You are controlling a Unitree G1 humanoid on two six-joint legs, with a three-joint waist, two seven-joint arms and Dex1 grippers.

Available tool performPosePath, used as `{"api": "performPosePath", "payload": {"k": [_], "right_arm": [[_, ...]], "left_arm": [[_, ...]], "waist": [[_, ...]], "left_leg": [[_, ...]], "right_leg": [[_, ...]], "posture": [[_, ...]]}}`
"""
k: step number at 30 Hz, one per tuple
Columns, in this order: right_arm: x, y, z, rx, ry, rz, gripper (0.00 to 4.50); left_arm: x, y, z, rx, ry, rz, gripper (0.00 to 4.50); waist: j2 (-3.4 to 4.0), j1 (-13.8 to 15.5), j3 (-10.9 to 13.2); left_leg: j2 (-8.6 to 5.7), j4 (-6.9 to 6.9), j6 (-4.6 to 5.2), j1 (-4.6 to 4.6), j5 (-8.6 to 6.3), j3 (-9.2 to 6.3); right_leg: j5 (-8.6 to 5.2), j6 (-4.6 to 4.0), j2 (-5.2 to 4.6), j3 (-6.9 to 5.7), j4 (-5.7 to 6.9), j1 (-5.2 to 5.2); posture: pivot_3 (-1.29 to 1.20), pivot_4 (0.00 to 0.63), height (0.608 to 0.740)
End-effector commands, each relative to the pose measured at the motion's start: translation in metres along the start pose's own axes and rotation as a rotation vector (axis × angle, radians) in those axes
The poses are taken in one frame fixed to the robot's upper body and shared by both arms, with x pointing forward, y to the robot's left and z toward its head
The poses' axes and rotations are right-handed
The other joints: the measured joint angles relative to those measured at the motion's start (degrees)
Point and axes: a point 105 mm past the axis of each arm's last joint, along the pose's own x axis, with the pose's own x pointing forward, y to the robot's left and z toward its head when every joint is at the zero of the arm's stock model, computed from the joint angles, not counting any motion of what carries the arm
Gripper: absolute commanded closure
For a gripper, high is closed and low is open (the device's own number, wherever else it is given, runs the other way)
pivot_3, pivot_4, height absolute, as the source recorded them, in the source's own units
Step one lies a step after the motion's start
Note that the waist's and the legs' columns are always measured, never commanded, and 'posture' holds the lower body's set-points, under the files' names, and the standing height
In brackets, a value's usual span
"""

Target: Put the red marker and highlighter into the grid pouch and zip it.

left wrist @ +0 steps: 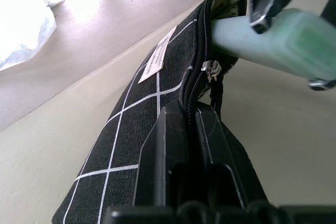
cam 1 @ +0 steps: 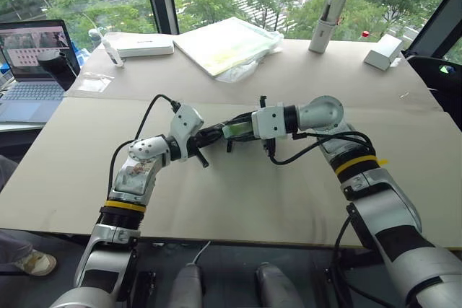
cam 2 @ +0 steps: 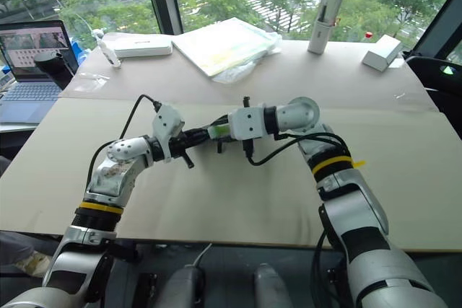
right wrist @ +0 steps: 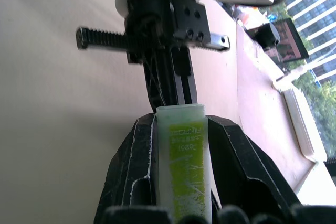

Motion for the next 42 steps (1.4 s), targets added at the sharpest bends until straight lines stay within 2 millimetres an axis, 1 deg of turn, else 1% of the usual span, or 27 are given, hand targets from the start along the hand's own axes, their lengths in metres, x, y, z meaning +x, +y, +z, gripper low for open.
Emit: {"api": "performPosePath", "payload": {"k": [1,9,13,15,16,19,20,26,29,32,34,38,40,42], "right_arm": [[-0.007,-0.016,-0.004,-0.039,0.038,-0.065,3.51],[-0.007,-0.017,-0.020,-0.051,0.124,-0.087,3.51],[-0.005,-0.014,-0.026,-0.043,0.159,-0.067,3.51],[-0.005,-0.016,-0.026,-0.021,0.158,-0.078,2.49],[-0.006,-0.016,-0.026,-0.010,0.159,-0.075,2.34],[-0.008,-0.020,-0.028,-0.023,0.177,-0.098,1.31],[-0.010,-0.020,-0.029,-0.033,0.185,-0.099,1.06],[-0.019,-0.020,-0.030,-0.024,0.183,-0.096,1.06],[-0.023,-0.024,-0.027,0.004,0.154,-0.123,1.06],[-0.031,-0.036,-0.011,0.091,0.028,-0.184,1.06],[-0.038,-0.042,-0.001,0.181,-0.069,-0.220,1.06],[-0.047,-0.049,0.016,0.309,-0.208,-0.272,1.06],[-0.049,-0.046,0.024,0.368,-0.262,-0.278,1.06],[-0.049,-0.040,0.024,0.401,-0.262,-0.280,1.58]], "left_arm": [[-0.003,0.001,0.017,0.031,-0.057,0.005,4.50],[-0.003,0.002,0.019,0.034,-0.059,0.003,4.50],[-0.002,0.003,0.020,0.036,-0.060,0.000,4.50],[-0.002,0.003,0.020,0.038,-0.061,0.001,4.50],[-0.002,0.003,0.021,0.038,-0.061,0.001,4.50],[-0.002,0.003,0.020,0.039,-0.060,0.001,4.50],[-0.002,0.003,0.020,0.038,-0.060,-0.001,4.50],[-0.002,0.002,0.019,0.036,-0.059,-0.005,4.50],[-0.002,0.002,0.019,0.036,-0.060,-0.006,4.50],[-0.001,0.001,0.019,0.035,-0.060,-0.008,4.50],[-0.001,0.001,0.019,0.035,-0.060,-0.009,4.50],[0.000,0.001,0.018,0.034,-0.059,-0.011,4.50],[0.000,0.000,0.018,0.033,-0.058,-0.012,4.50],[0.000,0.000,0.018,0.032,-0.058,-0.013,4.50]], "waist": [[0.00,-0.08,0.00],[0.01,-0.21,0.00],[0.01,-0.23,0.00],[0.01,-0.23,0.00],[0.01,-0.21,0.00],[0.01,-0.22,0.01],[0.01,-0.24,0.01],[0.01,-0.21,0.01],[0.01,-0.24,0.01],[0.01,-0.26,0.01],[0.01,-0.23,0.01],[0.02,-0.10,0.01],[0.02,-0.04,0.01],[0.02,-0.02,0.01]], "left_leg": [[0.00,0.00,0.00,0.00,0.00,0.00],[0.00,-0.03,0.00,0.00,0.00,0.00],[0.00,-0.03,0.00,0.00,0.00,0.00],[0.00,-0.03,0.00,0.00,0.00,0.00],[0.00,-0.03,0.00,0.00,0.00,-0.01],[0.00,-0.03,0.00,0.00,0.00,0.00],[0.00,-0.03,0.00,0.00,0.00,0.00],[0.00,-0.03,0.00,0.00,0.00,0.00],[0.00,-0.03,0.00,0.00,0.00,0.00],[0.00,-0.04,0.00,0.00,0.00,-0.01],[0.00,-0.03,0.00,0.00,0.00,-0.01],[0.00,-0.03,0.00,0.00,0.00,-0.03],[0.00,-0.02,0.00,0.00,0.00,-0.02],[0.00,-0.03,0.00,-0.01,0.00,-0.03]], "right_leg": [[0.00,0.00,0.00,0.00,0.00,0.00],[0.00,0.00,0.00,0.00,0.00,-0.01],[0.00,0.00,0.00,0.00,0.00,-0.01],[0.00,0.00,0.00,0.00,0.00,-0.01],[0.00,0.00,0.00,0.00,0.00,-0.01],[0.00,0.00,-0.01,0.00,0.00,-0.01],[0.00,0.00,0.00,0.00,0.00,-0.01],[0.00,0.00,0.00,0.00,0.00,-0.01],[0.00,0.00,0.00,0.00,0.00,-0.01],[0.00,0.00,0.00,0.00,0.00,-0.01],[0.00,0.00,0.00,0.00,0.01,0.00],[0.00,0.00,0.00,0.00,0.02,0.03],[0.00,0.00,0.00,0.00,0.02,0.03],[0.00,0.00,0.00,0.00,0.01,0.03]], "posture": [[0.00,0.150,0.737],[0.00,0.150,0.737],[0.00,0.150,0.737],[0.00,0.150,0.737],[0.00,0.150,0.737],[0.00,0.150,0.737],[0.00,0.150,0.737],[0.00,0.150,0.737],[0.00,0.150,0.737],[0.00,0.150,0.737],[0.00,0.150,0.737],[0.00,0.150,0.737],[0.00,0.150,0.737],[0.00,0.150,0.737]]}}
